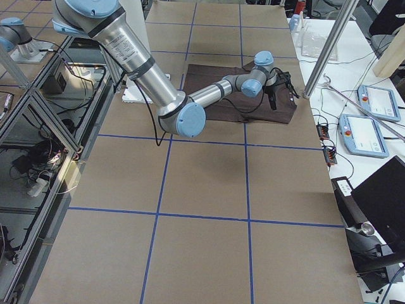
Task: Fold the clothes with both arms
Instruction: 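Release the sleeve and raise the right gripper while the left gripper approaches the other sleeve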
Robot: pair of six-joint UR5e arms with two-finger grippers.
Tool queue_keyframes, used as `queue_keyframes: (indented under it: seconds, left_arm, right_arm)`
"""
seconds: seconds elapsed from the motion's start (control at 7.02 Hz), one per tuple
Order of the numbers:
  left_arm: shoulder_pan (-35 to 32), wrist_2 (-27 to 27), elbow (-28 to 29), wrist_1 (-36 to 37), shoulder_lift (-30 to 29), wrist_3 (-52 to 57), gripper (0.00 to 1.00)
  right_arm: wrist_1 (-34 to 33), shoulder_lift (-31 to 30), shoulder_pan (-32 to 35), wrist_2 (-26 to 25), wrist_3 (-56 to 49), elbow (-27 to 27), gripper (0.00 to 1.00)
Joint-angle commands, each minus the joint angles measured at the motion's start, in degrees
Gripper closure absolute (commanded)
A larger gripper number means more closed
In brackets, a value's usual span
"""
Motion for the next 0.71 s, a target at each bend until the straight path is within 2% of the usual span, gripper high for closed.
queue_keyframes:
  seconds: [0.0,0.14,0.29,0.43,0.57]
  left_arm:
    - [6.9,3.5,3.1,-0.9,-3.8,-7.2,0.0]
    - [9.5,11.1,3.6,-1.1,-4.0,-13.6,0.0]
    - [12.6,16.5,4.4,-0.8,-4.4,-18.7,0.0]
    - [15.0,19.6,5.9,-1.2,-6.1,-28.9,0.0]
    - [20.2,26.6,6.5,-0.8,-7.4,-37.1,0.07]
  right_arm:
    - [0.1,-8.9,11.1,15.5,-9.2,6.1,0.0]
    - [0.1,-13.1,14.9,18.6,-16.3,7.7,0.0]
    - [0.1,-16.2,17.6,19.1,-23.8,7.6,0.0]
    - [0.7,-18.2,18.4,19.3,-25.0,8.5,0.0]
    - [0.7,-20.3,18.5,19.6,-25.0,10.6,0.0]
